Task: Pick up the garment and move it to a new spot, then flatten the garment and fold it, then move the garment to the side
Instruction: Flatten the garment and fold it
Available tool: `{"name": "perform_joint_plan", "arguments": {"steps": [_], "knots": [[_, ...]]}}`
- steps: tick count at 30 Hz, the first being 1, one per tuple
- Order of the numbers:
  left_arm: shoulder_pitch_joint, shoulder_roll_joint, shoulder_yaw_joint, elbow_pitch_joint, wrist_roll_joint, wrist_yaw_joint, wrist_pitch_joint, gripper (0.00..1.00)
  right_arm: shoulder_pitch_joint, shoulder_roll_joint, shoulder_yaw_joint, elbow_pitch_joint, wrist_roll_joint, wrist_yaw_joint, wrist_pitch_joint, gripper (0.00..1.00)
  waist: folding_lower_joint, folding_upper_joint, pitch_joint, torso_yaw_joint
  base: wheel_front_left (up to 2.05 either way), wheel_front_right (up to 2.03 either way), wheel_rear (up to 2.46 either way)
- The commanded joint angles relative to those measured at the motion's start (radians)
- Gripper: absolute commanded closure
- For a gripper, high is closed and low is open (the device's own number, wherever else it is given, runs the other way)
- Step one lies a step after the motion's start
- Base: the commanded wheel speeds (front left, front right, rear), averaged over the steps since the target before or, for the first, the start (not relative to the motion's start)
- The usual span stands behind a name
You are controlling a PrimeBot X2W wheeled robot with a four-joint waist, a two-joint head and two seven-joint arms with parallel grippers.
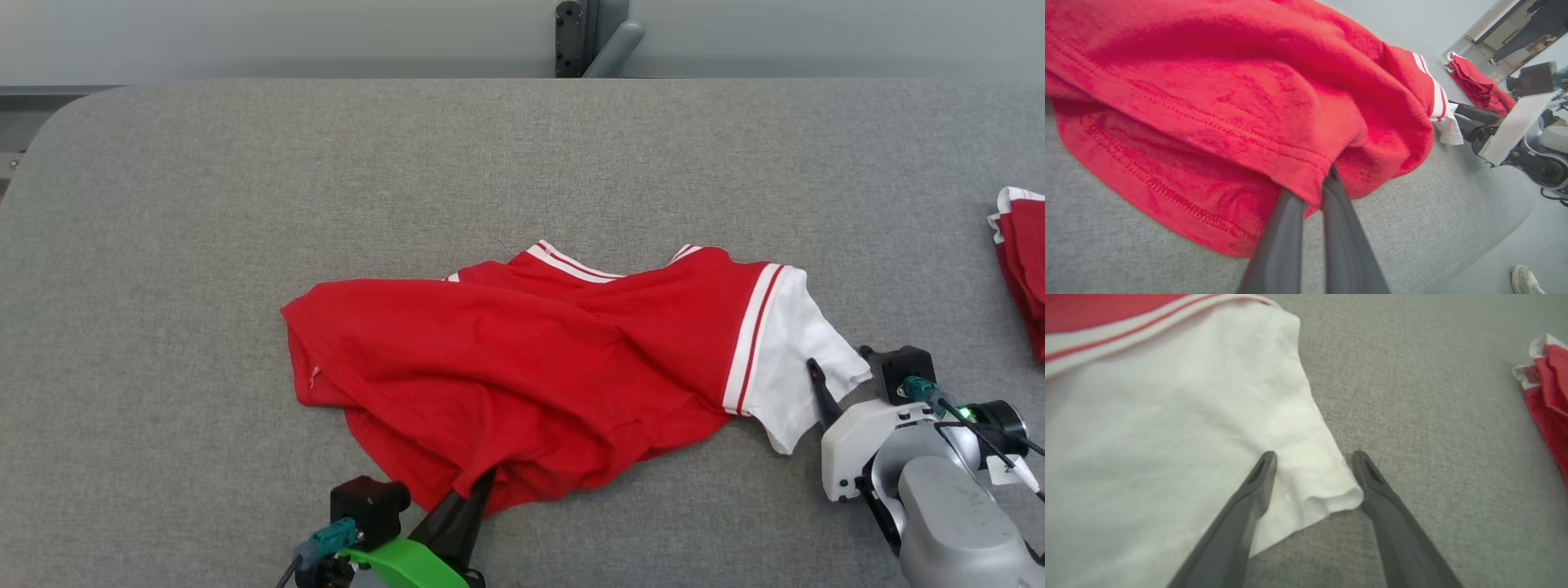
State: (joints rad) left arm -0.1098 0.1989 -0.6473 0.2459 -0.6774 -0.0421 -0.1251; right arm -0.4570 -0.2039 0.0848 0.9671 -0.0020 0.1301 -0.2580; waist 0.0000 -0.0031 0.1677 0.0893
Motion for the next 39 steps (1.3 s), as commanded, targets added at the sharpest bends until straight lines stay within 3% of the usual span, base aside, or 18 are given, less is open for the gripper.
{"name": "perform_joint_plan", "arguments": {"steps": [1, 6, 10, 16, 22, 25, 26, 29, 35, 39], "knots": [[0.014, 0.013, 0.000, -0.023, -0.004, 0.007, 0.014, 1.00, 0.014, 0.010, 0.027, 0.041, 0.021, 0.001, 0.029, 1.00, 0.0000, 0.0031, -0.001, 0.000, 0.00, 0.00, 0.00], [0.059, 0.073, -0.007, -0.148, -0.034, 0.009, 0.094, 1.00, -0.015, -0.007, 0.051, 0.050, 0.207, -0.001, 0.030, 1.00, 0.0000, 0.0031, -0.012, -0.002, 0.00, 0.00, 0.00], [0.112, 0.163, 0.016, -0.298, -0.075, 0.014, 0.171, 1.00, -0.018, -0.059, 0.038, -0.086, 0.438, 0.000, 0.033, 1.00, 0.0000, 0.0031, -0.028, -0.005, 0.00, 0.00, 0.00], [0.175, 0.350, 0.116, -0.592, -0.123, 0.051, 0.267, 1.00, 0.049, -0.237, -0.010, -0.436, 0.726, 0.000, 0.137, 1.00, 0.0000, 0.0031, -0.031, -0.017, 0.00, 0.00, 0.00], [0.034, 0.479, 0.257, -0.853, -0.154, 0.064, 0.357, 1.00, 0.059, -0.322, -0.223, -0.850, 0.913, 0.000, 0.303, 1.00, 0.0000, 0.0031, 0.053, -0.024, 0.00, 0.00, 0.00], [-0.142, 0.508, 0.302, -0.894, -0.193, 0.039, 0.446, 1.00, -0.044, -0.293, -0.311, -1.005, 0.932, 0.000, 0.418, 1.00, 0.0000, 0.0031, 0.131, -0.032, 0.00, 0.00, 0.00], [-0.142, 0.508, 0.302, -0.894, -0.193, 0.039, 0.446, 1.00, -0.044, -0.293, -0.311, -1.005, 0.932, 0.000, 0.418, 1.00, 0.0000, 0.0031, 0.131, -0.032, 0.00, 0.00, 0.00], [-0.391, 0.515, 0.327, -0.825, -0.234, 0.014, 0.544, 1.00, -0.226, -0.246, -0.355, -1.044, 0.868, 0.000, 0.530, 1.00, 0.0000, 0.0031, 0.216, -0.043, 0.00, 0.00, 0.00], [-0.934, 0.394, 0.271, -0.432, -0.208, -0.013, 0.689, 1.00, -0.695, -0.066, -0.351, -0.859, 0.546, 0.000, 0.606, 1.00, 0.0000, 0.0031, 0.372, -0.059, 0.00, 0.00, 0.00], [-1.233, 0.298, 0.236, -0.133, -0.073, -0.026, 0.607, 1.00, -0.949, 0.042, -0.341, -0.687, 0.336, 0.000, 0.518, 1.00, 0.0000, 0.0031, 0.457, -0.074, 0.00, 0.00, 0.00]]}}
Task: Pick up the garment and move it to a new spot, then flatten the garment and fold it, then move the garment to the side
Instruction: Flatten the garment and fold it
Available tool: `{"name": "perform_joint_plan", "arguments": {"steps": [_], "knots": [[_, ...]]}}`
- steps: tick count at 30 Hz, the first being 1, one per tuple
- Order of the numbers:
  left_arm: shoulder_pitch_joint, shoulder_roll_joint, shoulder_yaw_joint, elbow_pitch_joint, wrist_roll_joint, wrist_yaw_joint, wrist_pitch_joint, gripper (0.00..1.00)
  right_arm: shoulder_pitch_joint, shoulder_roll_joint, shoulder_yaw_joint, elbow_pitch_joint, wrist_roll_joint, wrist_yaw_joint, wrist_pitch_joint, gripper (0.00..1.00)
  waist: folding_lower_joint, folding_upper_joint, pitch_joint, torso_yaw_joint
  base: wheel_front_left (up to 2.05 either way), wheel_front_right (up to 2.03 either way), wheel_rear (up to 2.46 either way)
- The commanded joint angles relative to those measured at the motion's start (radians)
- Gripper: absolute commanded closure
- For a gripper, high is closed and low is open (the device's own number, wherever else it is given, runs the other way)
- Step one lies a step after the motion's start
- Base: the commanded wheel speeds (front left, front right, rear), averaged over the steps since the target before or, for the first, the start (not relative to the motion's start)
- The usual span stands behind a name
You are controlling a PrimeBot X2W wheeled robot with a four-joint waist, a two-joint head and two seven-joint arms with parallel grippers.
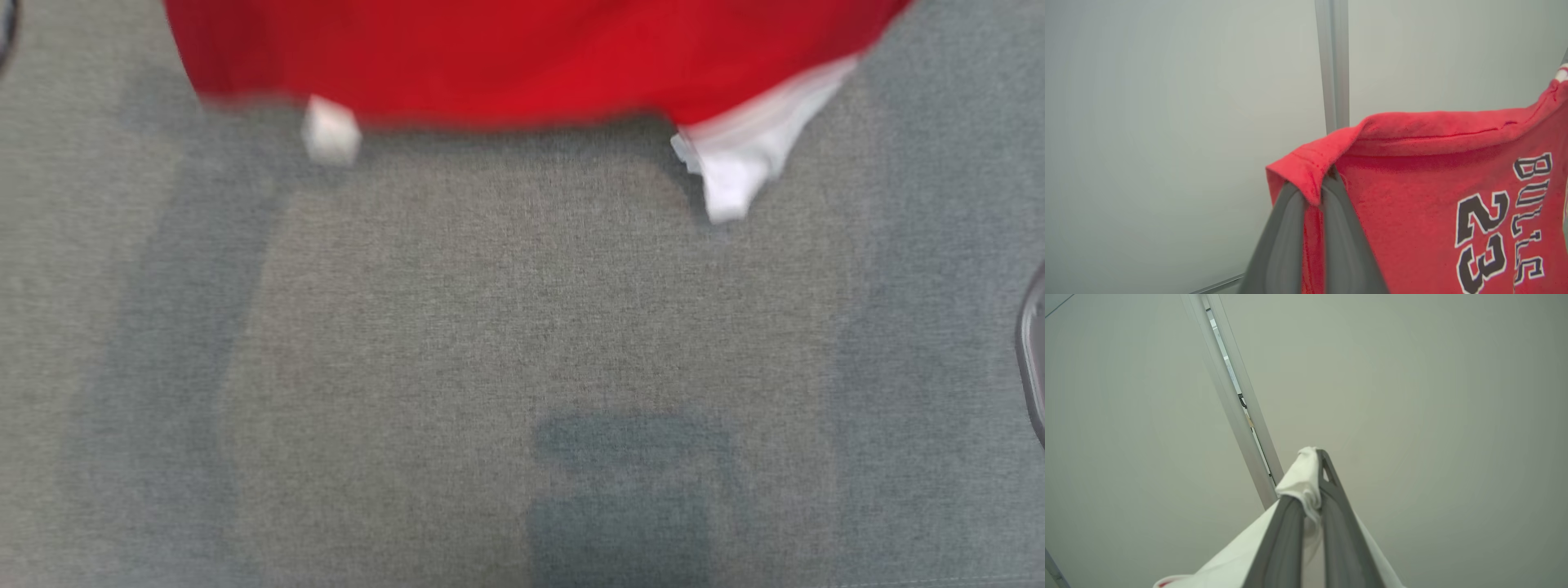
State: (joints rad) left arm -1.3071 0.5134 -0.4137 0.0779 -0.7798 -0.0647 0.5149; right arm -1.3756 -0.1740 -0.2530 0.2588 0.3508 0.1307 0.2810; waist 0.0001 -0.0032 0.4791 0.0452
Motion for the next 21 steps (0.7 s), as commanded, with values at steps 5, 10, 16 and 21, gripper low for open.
{"name": "perform_joint_plan", "arguments": {"steps": [5, 10, 16, 21], "knots": [[-0.257, -0.093, -0.048, 0.322, 0.227, -0.012, -0.313, 1.00, -0.209, 0.089, -0.014, 0.157, -0.123, 0.000, -0.208, 1.00, -0.0001, 0.0032, 0.193, -0.045, 0.00, 0.00, 0.00], [-0.259, -0.124, -0.093, 0.511, 0.321, -0.032, -0.582, 1.00, -0.137, 0.096, 0.107, 0.239, -0.091, 0.000, -0.359, 1.00, -0.0001, 0.0032, 0.187, -0.060, 0.00, 0.00, 0.00], [0.053, -0.103, -0.188, 0.639, 0.267, -0.065, -0.746, 1.00, 0.321, 0.052, 0.270, 0.257, 0.078, 0.000, -0.507, 1.00, -0.0001, 0.0032, 0.073, -0.084, 0.00, 0.00, 0.00], [0.349, -0.068, -0.192, 0.592, 0.210, -0.066, -0.777, 1.00, 0.668, 0.010, 0.311, 0.182, 0.181, 0.000, -0.539, 1.00, -0.0001, 0.0032, -0.022, -0.087, 0.00, 0.00, 0.00]]}}
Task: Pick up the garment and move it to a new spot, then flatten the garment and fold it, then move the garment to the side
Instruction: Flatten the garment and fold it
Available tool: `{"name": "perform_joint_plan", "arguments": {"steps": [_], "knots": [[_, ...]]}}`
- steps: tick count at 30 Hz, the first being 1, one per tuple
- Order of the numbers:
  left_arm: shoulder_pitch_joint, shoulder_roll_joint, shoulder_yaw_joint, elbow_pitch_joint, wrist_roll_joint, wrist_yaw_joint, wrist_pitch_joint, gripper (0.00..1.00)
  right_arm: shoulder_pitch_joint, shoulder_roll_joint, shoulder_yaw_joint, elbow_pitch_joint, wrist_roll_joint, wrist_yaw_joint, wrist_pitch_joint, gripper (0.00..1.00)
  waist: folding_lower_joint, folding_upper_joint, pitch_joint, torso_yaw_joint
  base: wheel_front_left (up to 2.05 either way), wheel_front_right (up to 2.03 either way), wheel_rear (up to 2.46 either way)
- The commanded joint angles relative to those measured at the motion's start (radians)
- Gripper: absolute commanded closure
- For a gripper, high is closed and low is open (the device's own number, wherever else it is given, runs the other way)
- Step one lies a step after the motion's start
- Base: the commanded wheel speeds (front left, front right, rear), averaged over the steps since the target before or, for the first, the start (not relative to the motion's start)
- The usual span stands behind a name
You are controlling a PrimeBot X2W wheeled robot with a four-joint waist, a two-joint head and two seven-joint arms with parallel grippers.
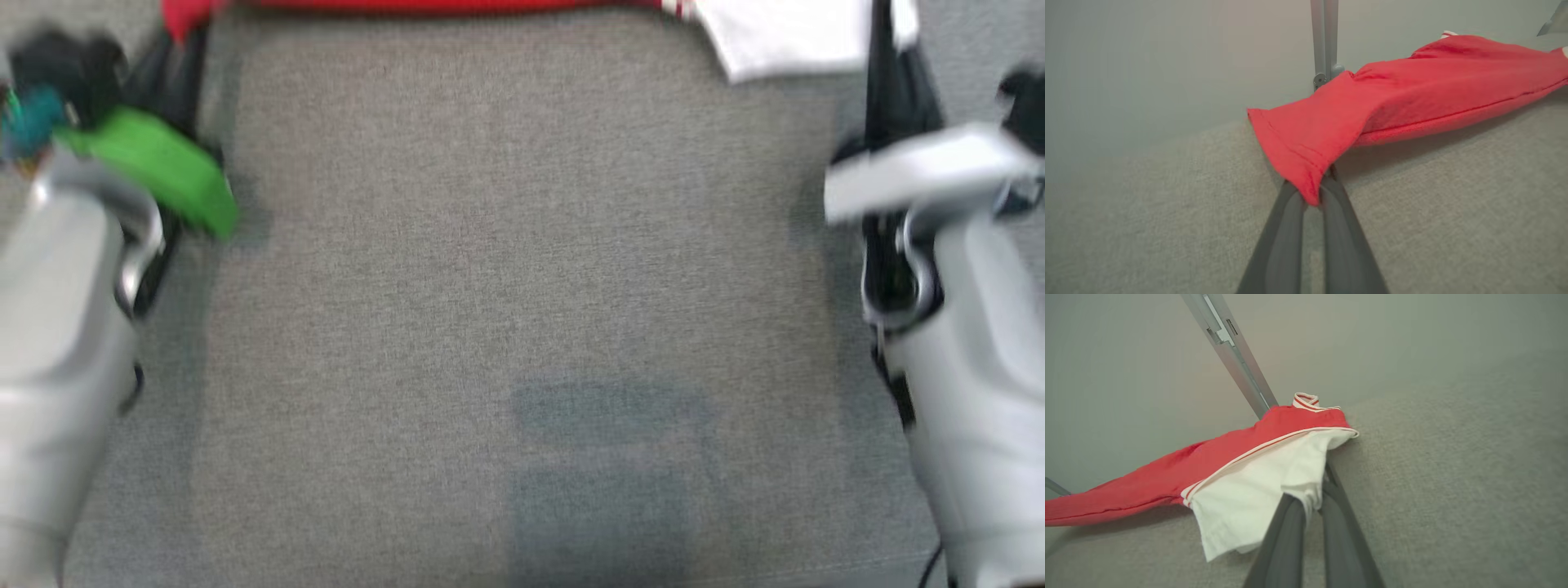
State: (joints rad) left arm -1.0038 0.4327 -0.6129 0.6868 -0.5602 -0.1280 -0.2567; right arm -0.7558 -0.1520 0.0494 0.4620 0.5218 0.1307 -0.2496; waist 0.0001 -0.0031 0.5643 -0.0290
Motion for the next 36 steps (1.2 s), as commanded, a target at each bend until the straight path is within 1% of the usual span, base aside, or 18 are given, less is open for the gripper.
{"name": "perform_joint_plan", "arguments": {"steps": [1, 5, 7, 8, 9, 11, 15, 19, 24, 27, 31, 36], "knots": [[0.111, 0.019, 0.015, -0.035, -0.020, 0.002, -0.008, 1.00, 0.114, -0.014, 0.010, -0.038, 0.031, 0.000, -0.010, 1.00, -0.0001, 0.0031, -0.128, -0.014, 0.00, 0.00, 0.00], [0.361, 0.021, 0.041, -0.143, -0.043, 0.039, -0.008, 1.00, 0.339, -0.036, 0.025, -0.108, 0.076, -0.001, -0.015, 1.00, -0.0001, 0.0031, -0.199, -0.011, 0.00, 0.00, 0.00], [0.487, 0.018, 0.067, -0.205, -0.057, 0.072, -0.008, 1.00, 0.429, -0.044, 0.042, -0.131, 0.078, -0.001, -0.016, 1.00, -0.0001, 0.0031, -0.234, -0.016, 0.00, 0.00, 0.00], [0.552, 0.021, 0.066, -0.234, -0.046, 0.083, -0.008, 1.00, 0.470, -0.042, 0.033, -0.135, 0.086, -0.001, -0.015, 1.00, -0.0001, 0.0031, -0.250, -0.018, 0.00, 0.00, 0.00], [0.552, 0.021, 0.066, -0.234, -0.046, 0.083, -0.008, 1.00, 0.470, -0.042, 0.033, -0.135, 0.086, -0.001, -0.015, 1.00, -0.0001, 0.0031, -0.250, -0.018, 0.00, 0.00, 0.00], [0.672, 0.005, 0.082, -0.293, -0.057, 0.114, -0.008, 1.00, 0.545, -0.049, 0.022, -0.142, 0.079, -0.001, -0.015, 1.00, -0.0001, 0.0031, -0.281, -0.019, 0.00, 0.00, 0.00], [0.889, -0.005, 0.082, -0.395, -0.065, 0.166, -0.007, 1.00, 0.683, -0.041, -0.021, -0.161, 0.088, -0.001, -0.016, 1.00, -0.0001, 0.0031, -0.330, -0.016, 0.00, 0.00, 0.00], [1.032, 0.001, 0.082, -0.482, -0.065, 0.220, -0.007, 1.00, 0.805, -0.053, -0.034, -0.173, 0.083, -0.001, -0.016, 1.00, -0.0001, 0.0031, -0.360, -0.008, 0.00, 0.00, 0.00], [1.135, -0.011, 0.064, -0.554, -0.087, 0.253, 0.006, 1.00, 0.897, -0.054, -0.036, -0.185, 0.075, -0.001, -0.016, 1.00, -0.0001, 0.0031, -0.388, -0.009, 0.00, 0.00, 0.00], [1.177, -0.013, 0.061, -0.616, -0.111, 0.269, 0.036, 1.00, 0.925, -0.059, -0.032, -0.211, 0.099, -0.001, -0.016, 1.00, -0.0001, 0.0031, -0.395, -0.011, 0.00, 0.00, 0.00], [1.194, 0.027, 0.072, -0.744, -0.140, 0.297, 0.120, 1.00, 0.891, -0.084, -0.018, -0.290, 0.124, -0.001, 0.023, 1.00, -0.0001, 0.0031, -0.377, -0.015, 0.00, 0.00, 0.00], [1.129, 0.084, 0.098, -0.907, -0.176, 0.327, 0.270, 1.00, 0.774, -0.122, -0.010, -0.408, 0.136, 0.000, 0.132, 1.00, -0.0001, 0.0031, -0.339, -0.014, 0.00, 0.00, 0.00]]}}
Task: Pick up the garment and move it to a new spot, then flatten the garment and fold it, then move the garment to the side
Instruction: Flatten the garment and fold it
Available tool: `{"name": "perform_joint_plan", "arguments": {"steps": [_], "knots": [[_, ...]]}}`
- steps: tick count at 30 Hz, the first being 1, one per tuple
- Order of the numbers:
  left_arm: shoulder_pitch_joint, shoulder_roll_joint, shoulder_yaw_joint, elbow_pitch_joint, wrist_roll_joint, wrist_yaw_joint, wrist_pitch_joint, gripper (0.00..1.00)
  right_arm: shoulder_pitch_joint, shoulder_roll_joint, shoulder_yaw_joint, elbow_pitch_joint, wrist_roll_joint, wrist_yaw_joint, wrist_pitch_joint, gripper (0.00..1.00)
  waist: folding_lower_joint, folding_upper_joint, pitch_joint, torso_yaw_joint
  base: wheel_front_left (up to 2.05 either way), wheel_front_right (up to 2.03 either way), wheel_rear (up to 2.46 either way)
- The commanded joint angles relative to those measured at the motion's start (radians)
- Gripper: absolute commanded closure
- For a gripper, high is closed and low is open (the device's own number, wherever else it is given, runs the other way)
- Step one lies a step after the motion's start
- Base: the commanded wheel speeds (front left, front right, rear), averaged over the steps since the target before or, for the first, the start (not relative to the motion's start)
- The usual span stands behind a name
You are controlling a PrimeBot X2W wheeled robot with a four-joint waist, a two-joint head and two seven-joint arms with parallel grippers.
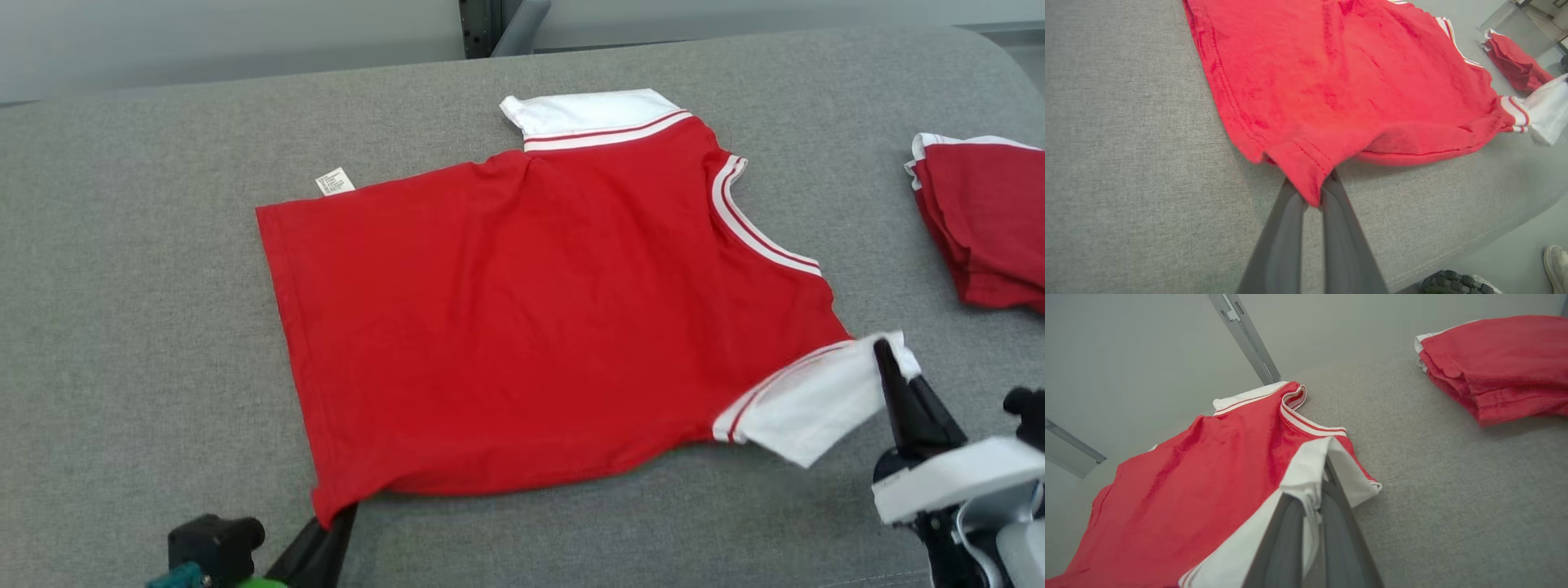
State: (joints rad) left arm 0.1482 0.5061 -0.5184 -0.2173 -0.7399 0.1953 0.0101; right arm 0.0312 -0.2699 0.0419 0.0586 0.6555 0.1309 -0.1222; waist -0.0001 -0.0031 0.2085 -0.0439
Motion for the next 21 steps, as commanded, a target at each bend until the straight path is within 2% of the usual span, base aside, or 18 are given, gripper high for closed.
{"name": "perform_joint_plan", "arguments": {"steps": [1, 4, 8, 12, 17, 18, 19, 20, 21], "knots": [[-0.038, 0.027, 0.012, -0.022, 0.004, 0.012, 0.031, 1.00, -0.047, -0.011, -0.003, -0.020, 0.004, 0.000, 0.030, 1.00, 0.0001, 0.0031, 0.025, 0.002, 0.00, 0.00, 0.00], [-0.095, 0.063, 0.027, -0.056, -0.003, 0.024, 0.110, 1.00, -0.158, -0.028, 0.001, -0.030, -0.022, 0.000, 0.107, 1.00, 0.0001, 0.0031, 0.045, 0.005, 0.00, 0.00, 0.00], [-0.174, 0.078, 0.049, -0.047, -0.045, 0.021, 0.195, 1.00, -0.304, -0.020, 0.014, 0.032, -0.043, 0.000, 0.201, 1.00, 0.0001, 0.0031, 0.065, 0.017, 0.00, 0.00, 0.00], [-0.275, 0.057, 0.043, 0.034, -0.068, 0.006, 0.261, 1.00, -0.415, -0.001, 0.024, 0.152, -0.086, 0.000, 0.247, 1.00, 0.0001, 0.0031, 0.073, 0.041, 0.00, 0.00, 0.00], [-0.364, 0.026, 0.019, 0.143, -0.103, -0.026, 0.327, 1.00, -0.494, 0.018, 0.052, 0.275, -0.127, 0.000, 0.249, 1.00, 0.0001, 0.0031, 0.072, 0.055, 0.00, 0.00, 0.00], [-0.380, 0.018, 0.012, 0.170, -0.112, -0.034, 0.342, 0.80, -0.510, 0.021, 0.061, 0.301, -0.142, 0.000, 0.240, 1.00, 0.0001, 0.0031, 0.072, 0.056, 0.00, 0.00, 0.00], [-0.396, 0.010, 0.008, 0.200, -0.116, -0.042, 0.354, 0.50, -0.522, 0.024, 0.076, 0.324, -0.153, 0.000, 0.229, 0.62, 0.0001, 0.0031, 0.072, 0.058, 0.00, 0.00, 0.00], [-0.410, 0.007, 0.002, 0.224, -0.117, -0.048, 0.365, 0.00, -0.534, 0.026, 0.089, 0.340, -0.157, 0.000, 0.212, 0.00, 0.0001, 0.0031, 0.071, 0.058, 0.00, 0.00, 0.00], [-0.421, 0.004, -0.002, 0.244, -0.117, -0.055, 0.368, 0.00, -0.541, 0.027, 0.091, 0.360, -0.159, 0.000, 0.197, 0.00, 0.0001, 0.0031, 0.070, 0.057, 0.00, 0.00, 0.00]]}}
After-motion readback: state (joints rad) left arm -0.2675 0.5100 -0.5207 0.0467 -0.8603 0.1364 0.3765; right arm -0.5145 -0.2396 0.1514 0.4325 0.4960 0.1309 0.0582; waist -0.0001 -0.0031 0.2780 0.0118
